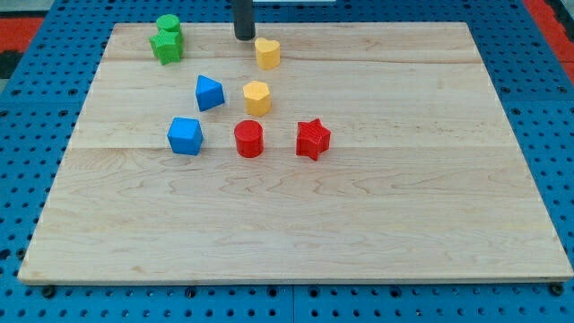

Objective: Place the heart above the red star

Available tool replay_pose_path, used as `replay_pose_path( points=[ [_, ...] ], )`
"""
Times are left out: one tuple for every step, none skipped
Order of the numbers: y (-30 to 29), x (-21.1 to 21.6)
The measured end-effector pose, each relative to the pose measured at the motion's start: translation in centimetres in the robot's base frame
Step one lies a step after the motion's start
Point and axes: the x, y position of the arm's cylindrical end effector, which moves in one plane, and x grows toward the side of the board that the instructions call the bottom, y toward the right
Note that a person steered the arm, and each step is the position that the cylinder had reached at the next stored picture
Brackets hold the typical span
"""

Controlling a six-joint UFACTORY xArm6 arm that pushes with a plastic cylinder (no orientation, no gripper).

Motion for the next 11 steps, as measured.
replay_pose_path(
  points=[
    [3.7, 1.3],
    [5.1, 4.2],
    [5.4, 5.7],
    [5.2, 2.5],
    [6.0, 4.6],
    [3.9, 6.0],
    [5.6, 7.6],
    [9.7, 8.9],
    [10.0, 10.0],
    [9.4, 7.1],
    [6.5, 8.0]
  ],
)
